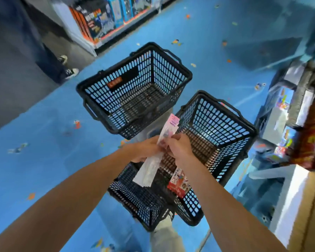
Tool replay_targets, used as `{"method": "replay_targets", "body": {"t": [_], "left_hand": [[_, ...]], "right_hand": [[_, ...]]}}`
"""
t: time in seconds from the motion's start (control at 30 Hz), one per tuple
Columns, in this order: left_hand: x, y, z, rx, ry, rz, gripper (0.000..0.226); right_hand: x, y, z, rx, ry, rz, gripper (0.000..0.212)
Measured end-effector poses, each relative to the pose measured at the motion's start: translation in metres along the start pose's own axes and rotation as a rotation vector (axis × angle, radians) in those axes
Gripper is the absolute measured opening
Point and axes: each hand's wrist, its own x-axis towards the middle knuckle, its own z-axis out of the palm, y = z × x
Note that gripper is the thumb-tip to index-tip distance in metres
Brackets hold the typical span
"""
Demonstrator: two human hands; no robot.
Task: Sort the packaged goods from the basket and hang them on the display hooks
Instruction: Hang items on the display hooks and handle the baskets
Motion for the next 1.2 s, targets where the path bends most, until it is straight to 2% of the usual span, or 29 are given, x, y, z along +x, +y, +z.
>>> {"method": "replay_targets", "body": {"t": [0.07, 0.17, 0.43, 0.5, 0.57, 0.73, 0.83, 0.97, 1.03, 1.07, 1.1, 1.2], "left_hand": [[-0.038, -0.008, -0.021, -0.024, -0.011, -0.046, 0.028], [-0.1, -0.034, -0.048, -0.031, 0.058, -0.035, 0.03], [-0.327, -0.18, -0.111, -0.15, 0.468, 0.003, 0.015], [-0.393, -0.219, -0.119, -0.178, 0.573, 0.006, 0.013], [-0.457, -0.261, -0.122, -0.238, 0.689, 0.013, 0.023], [-0.63, -0.354, -0.102, -0.394, 1.096, 0.049, 0.019], [-0.723, -0.397, -0.078, -0.495, 1.351, 0.056, 0.007], [-0.819, -0.438, -0.039, -0.627, 1.622, 0.06, 0.011], [-0.858, -0.45, -0.023, -0.696, 1.71, 0.061, 0.012], [-0.873, -0.456, -0.017, -0.717, 1.751, 0.067, 0.019], [-0.888, -0.461, -0.011, -0.719, 1.803, 0.049, 0.024], [-0.925, -0.481, 0.002, -0.761, 1.985, -0.023, 0.02]], "right_hand": [[-0.02, -0.002, 0.022, -0.028, -0.079, 0.005, 0.028], [-0.056, 0.003, 0.067, -0.082, -0.211, -0.027, 0.01], [-0.205, 0.047, 0.25, -0.49, -0.586, -0.303, 0.028], [-0.255, 0.067, 0.303, -0.551, -0.681, -0.352, 0.02], [-0.309, 0.089, 0.355, -0.582, -0.787, -0.359, 0.013], [-0.473, 0.14, 0.469, -0.644, -1.11, -0.395, 0.007], [-0.573, 0.169, 0.514, -0.674, -1.263, -0.431, 0.02], [-0.69, 0.212, 0.554, -0.699, -1.401, -0.528, 0.025], [-0.74, 0.234, 0.567, -0.694, -1.484, -0.594, 0.025], [-0.762, 0.242, 0.572, -0.689, -1.534, -0.624, 0.025], [-0.782, 0.251, 0.577, -0.691, -1.581, -0.657, 0.025], [-0.837, 0.274, 0.592, -0.71, -1.685, -0.76, 0.024]]}}
